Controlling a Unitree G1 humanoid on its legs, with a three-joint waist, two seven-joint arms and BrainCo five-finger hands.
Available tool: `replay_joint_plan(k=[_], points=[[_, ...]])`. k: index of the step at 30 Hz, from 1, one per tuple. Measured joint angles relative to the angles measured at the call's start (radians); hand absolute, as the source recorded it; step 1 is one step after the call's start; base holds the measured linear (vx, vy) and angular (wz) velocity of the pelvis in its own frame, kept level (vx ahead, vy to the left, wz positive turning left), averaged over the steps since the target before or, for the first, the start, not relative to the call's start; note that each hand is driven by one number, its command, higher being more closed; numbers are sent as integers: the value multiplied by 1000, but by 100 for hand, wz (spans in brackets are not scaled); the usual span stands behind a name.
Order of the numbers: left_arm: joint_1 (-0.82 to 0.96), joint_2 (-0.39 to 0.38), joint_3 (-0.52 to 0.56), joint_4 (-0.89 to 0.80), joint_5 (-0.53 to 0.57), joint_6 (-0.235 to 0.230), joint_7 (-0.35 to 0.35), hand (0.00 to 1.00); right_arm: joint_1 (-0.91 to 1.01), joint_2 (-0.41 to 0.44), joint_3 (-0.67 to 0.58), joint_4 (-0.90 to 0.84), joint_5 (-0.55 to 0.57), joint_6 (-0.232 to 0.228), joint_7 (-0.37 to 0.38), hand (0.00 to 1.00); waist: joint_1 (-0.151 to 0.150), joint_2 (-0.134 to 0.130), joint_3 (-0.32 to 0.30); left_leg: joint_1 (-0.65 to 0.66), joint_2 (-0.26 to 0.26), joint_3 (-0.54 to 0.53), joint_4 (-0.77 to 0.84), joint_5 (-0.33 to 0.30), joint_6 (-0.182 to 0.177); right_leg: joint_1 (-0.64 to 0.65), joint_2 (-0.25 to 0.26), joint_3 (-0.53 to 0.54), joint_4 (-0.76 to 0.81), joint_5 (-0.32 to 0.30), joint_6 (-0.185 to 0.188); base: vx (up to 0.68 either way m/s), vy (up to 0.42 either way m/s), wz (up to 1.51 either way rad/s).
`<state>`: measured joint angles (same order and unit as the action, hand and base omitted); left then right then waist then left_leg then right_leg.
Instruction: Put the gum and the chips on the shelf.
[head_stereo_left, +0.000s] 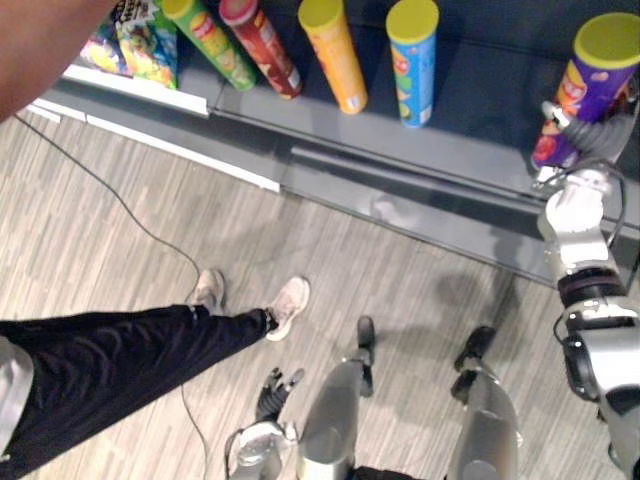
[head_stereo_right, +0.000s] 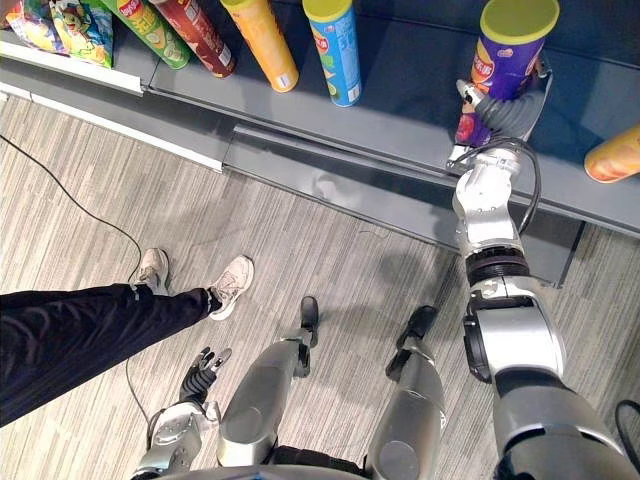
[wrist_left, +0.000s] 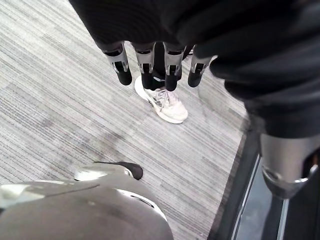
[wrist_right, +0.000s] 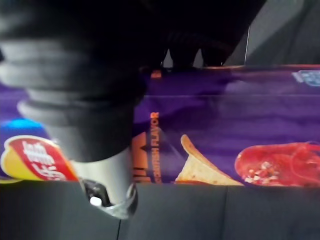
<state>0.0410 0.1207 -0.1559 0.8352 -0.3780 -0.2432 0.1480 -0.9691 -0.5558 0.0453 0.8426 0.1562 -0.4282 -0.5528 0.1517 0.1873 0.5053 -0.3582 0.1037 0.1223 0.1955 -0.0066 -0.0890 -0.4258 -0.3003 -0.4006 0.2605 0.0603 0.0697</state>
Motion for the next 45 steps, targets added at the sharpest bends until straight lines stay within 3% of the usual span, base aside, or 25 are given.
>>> replay_joint_plan(k=[7,14,19,30,36,45], points=[[-8,4,-29,1,0,-1,3,0,-38,-40,-1,33,1,-5,-37,100,22,8,-5,-39,3,-4,20,2,0,-30,2,-5,2,4,-5,25,-9,0],[-20,3,-55,6,-2,-10,4,0,-52,-51,-1,35,2,-38,-53,100,49,15,-10,-89,6,-18,74,-16,0,-60,-1,-9,25,1,-10,-4,2,2],[-28,4,-71,7,-3,-9,10,0,-56,-50,-10,31,11,-41,-54,100,69,20,-13,-117,7,-13,89,-17,1,-97,-7,0,49,-2,-15,2,-8,-3],[-40,4,-95,34,-3,-9,26,0,-54,-20,-38,-29,12,-42,-78,100,82,36,-24,-156,24,-18,140,-42,1,-133,-1,5,87,-17,-26,8,-4,-2],[-55,3,-121,43,-11,-9,30,0,-47,-14,-40,-43,20,-80,-92,100,104,47,-32,-186,28,-21,150,-39,-2,-165,-4,6,105,-22,-33,28,-6,1],[-68,7,-152,43,-13,-8,41,0,-47,-14,-59,-57,20,-89,-93,100,128,56,-38,-215,28,-20,163,-42,-3,-201,-14,10,135,-37,-32,47,-3,2]])
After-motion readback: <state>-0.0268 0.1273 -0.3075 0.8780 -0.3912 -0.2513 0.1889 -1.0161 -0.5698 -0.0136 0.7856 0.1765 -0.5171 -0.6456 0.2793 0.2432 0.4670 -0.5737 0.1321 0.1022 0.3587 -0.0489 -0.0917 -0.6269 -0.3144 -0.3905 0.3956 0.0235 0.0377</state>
